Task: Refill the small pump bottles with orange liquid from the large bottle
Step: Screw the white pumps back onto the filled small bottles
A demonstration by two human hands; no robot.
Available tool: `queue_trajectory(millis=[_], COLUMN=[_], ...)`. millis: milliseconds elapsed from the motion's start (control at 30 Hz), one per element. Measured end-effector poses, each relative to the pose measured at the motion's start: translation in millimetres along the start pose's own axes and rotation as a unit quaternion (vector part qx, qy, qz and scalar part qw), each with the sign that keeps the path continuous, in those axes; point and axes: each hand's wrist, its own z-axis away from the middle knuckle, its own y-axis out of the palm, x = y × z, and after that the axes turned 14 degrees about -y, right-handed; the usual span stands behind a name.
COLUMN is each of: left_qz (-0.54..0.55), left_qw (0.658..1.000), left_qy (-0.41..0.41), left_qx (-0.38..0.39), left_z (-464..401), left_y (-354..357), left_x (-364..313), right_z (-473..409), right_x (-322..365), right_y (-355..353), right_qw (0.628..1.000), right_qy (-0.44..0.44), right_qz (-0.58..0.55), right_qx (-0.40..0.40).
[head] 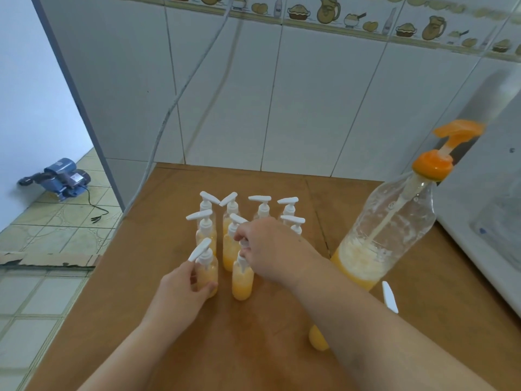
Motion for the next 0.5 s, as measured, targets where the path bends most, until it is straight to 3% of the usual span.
queue_trajectory(millis=[133, 267, 433, 500], left_qz=[-0.006, -0.03, -0.031, -0.051], left_qw=[1.0, 0.999, 0.99, 0.977], left_qy=[-0.014, -0.028, 0.051, 0.164], left_qx=[0.008, -0.031, 0.125, 0.126], left_z=[1, 22, 69, 77], left_y=[-1, -4, 29, 53], left_x=[4, 10, 3, -4], right_z=[12, 61, 154, 181], right_x=[-1, -7, -26, -40], right_y=[-21, -61, -52, -25], right_qw=[1.0, 0.977, 0.871, 0.815], right_qy=[-0.01, -0.003, 0.13, 0.193], right_qz=[-0.014, -0.076, -0.109, -0.125], right_qx=[-0.018, -0.197, -0.462, -0.532])
